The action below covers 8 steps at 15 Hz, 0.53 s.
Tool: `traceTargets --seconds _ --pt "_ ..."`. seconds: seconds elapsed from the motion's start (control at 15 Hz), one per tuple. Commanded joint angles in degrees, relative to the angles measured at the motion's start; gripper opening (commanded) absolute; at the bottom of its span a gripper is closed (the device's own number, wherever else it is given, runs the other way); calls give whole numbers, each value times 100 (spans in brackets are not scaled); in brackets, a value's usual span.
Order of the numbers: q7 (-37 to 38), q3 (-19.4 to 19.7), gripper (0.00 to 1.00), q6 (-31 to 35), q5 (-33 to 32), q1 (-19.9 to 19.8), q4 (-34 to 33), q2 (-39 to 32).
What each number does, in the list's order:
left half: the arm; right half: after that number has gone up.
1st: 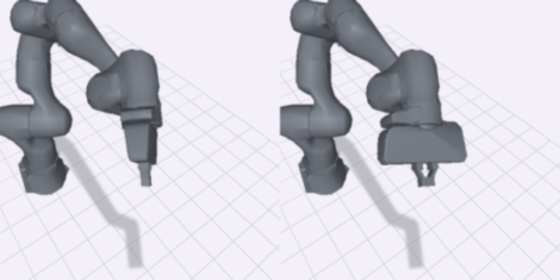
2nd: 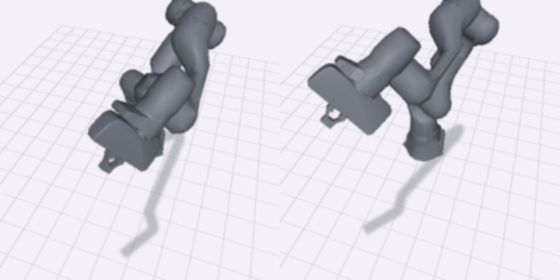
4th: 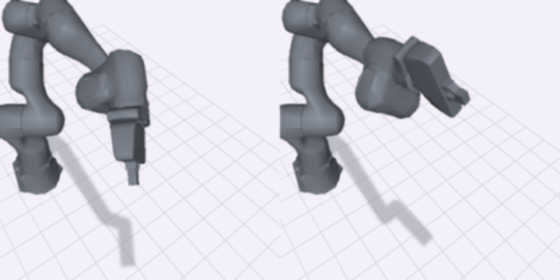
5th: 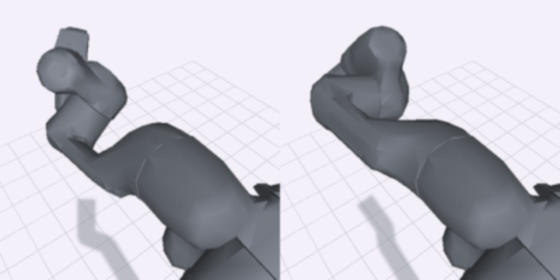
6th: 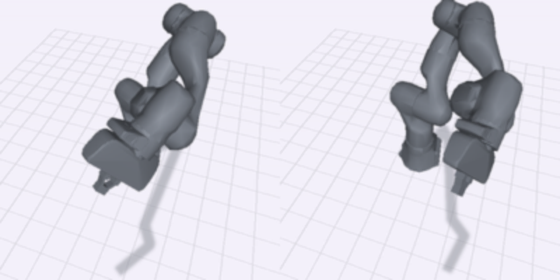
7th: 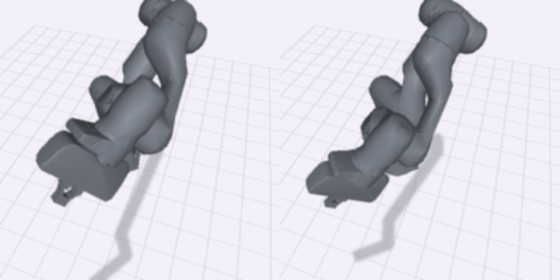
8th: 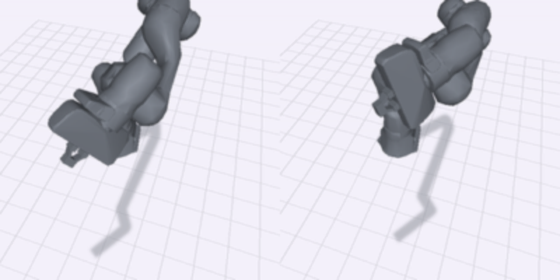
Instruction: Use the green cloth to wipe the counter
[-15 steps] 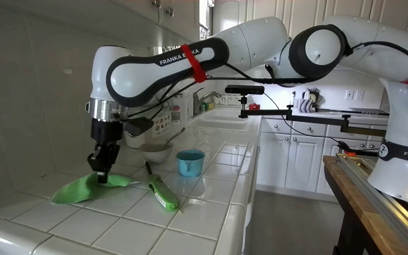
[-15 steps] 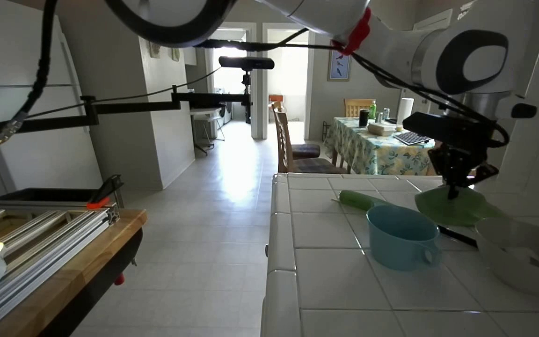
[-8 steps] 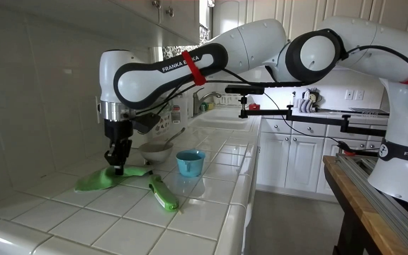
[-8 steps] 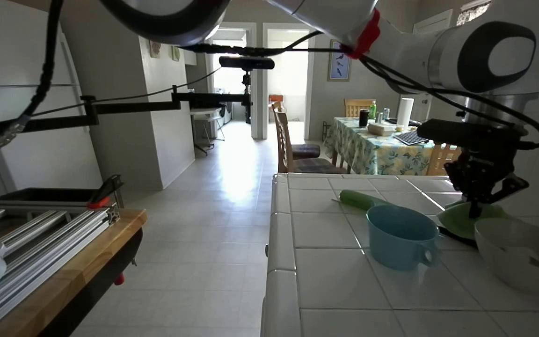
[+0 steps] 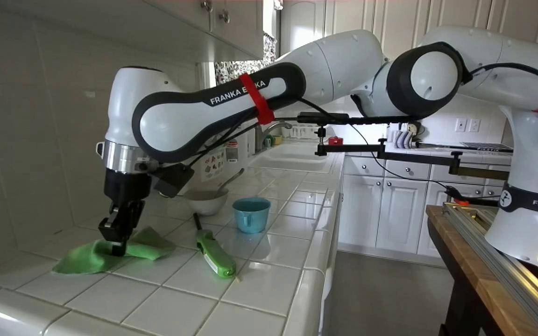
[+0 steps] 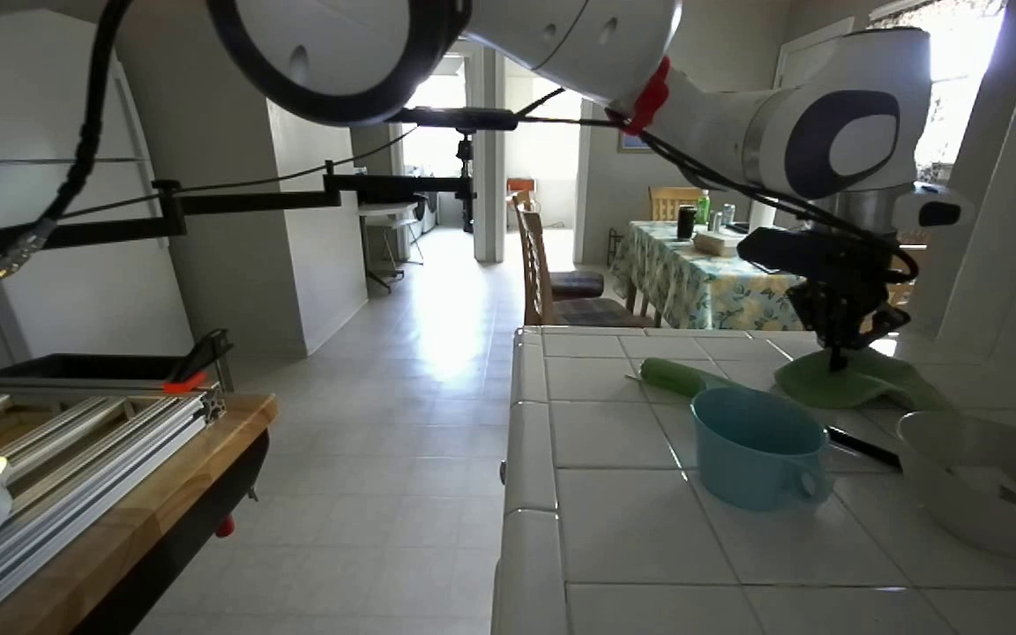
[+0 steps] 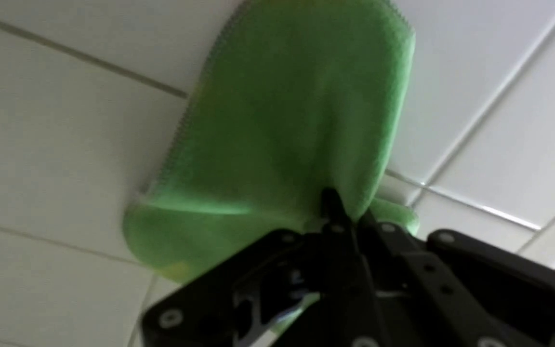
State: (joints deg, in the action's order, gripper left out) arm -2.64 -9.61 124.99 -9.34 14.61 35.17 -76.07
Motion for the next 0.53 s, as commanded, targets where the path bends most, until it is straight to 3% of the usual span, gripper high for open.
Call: traceTargets --seconds 0.0,0.47 --pt "-456 -335 1 -137 181 -112 -200 -59" --pt "-824 -662 1 -1016 149 -219 92 682"
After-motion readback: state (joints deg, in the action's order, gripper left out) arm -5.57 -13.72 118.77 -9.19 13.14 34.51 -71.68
